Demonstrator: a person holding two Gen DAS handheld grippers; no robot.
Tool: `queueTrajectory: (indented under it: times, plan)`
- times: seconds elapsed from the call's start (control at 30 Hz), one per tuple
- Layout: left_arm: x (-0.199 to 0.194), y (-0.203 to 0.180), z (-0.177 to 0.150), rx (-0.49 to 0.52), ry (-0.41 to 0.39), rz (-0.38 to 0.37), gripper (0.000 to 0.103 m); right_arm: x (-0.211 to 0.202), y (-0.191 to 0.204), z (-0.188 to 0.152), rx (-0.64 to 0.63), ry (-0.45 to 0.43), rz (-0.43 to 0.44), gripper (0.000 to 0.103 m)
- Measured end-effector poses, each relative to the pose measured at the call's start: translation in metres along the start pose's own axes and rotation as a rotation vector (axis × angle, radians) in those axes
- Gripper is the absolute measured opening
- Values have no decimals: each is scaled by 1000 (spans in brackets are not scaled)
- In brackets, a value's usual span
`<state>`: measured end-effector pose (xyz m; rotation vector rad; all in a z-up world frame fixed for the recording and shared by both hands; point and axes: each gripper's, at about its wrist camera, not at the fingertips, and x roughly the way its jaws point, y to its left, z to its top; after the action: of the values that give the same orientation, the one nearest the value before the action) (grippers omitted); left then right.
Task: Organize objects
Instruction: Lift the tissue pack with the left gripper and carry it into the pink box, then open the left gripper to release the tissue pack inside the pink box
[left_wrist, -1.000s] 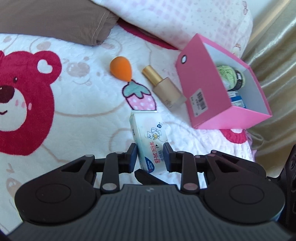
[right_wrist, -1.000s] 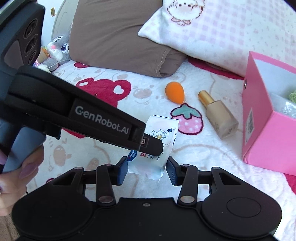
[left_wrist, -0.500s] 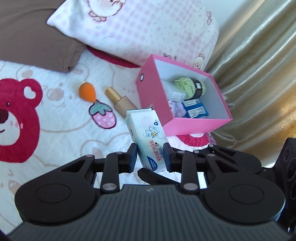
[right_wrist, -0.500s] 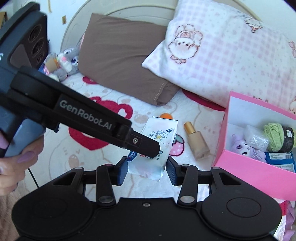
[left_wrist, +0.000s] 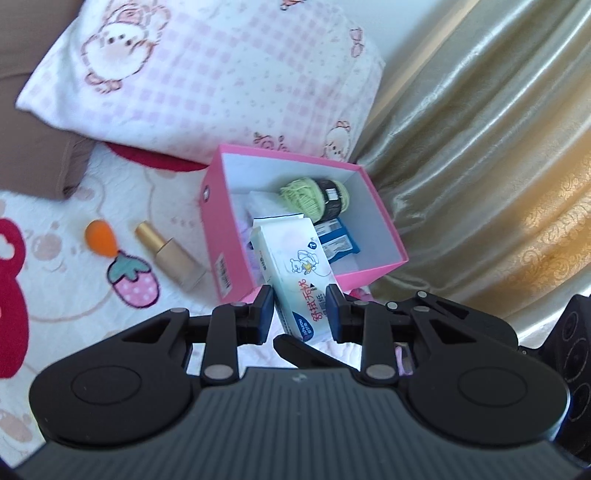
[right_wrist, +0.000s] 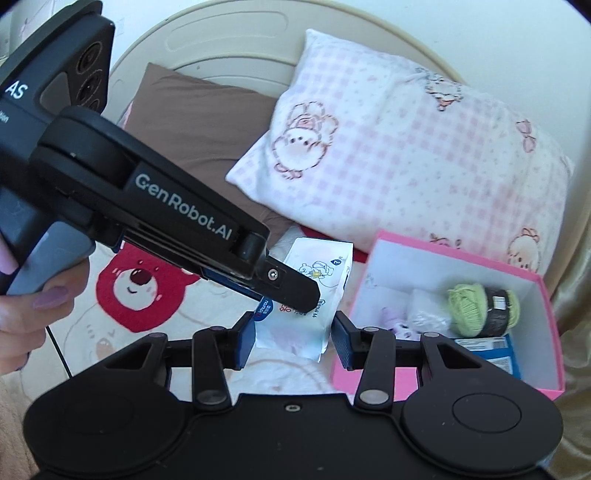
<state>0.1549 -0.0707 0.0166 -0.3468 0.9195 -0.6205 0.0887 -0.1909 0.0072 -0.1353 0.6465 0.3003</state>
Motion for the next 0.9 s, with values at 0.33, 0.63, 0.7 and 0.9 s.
queueTrajectory:
  times: [0.33, 0.63, 0.7, 0.9]
  plan:
    - [67, -47, 43, 35, 60, -23, 28, 6, -68, 5, 48, 38, -94, 49]
    - [151, -49, 70, -43, 165, -42, 28, 46, -137, -6, 140, 160, -101, 49]
    - [169, -43, 73, -73, 192, -45, 28, 58, -151, -8, 171, 204, -80, 49]
    - [213, -21, 67, -141, 237, -92, 28, 93, -175, -25, 226, 251, -104, 48]
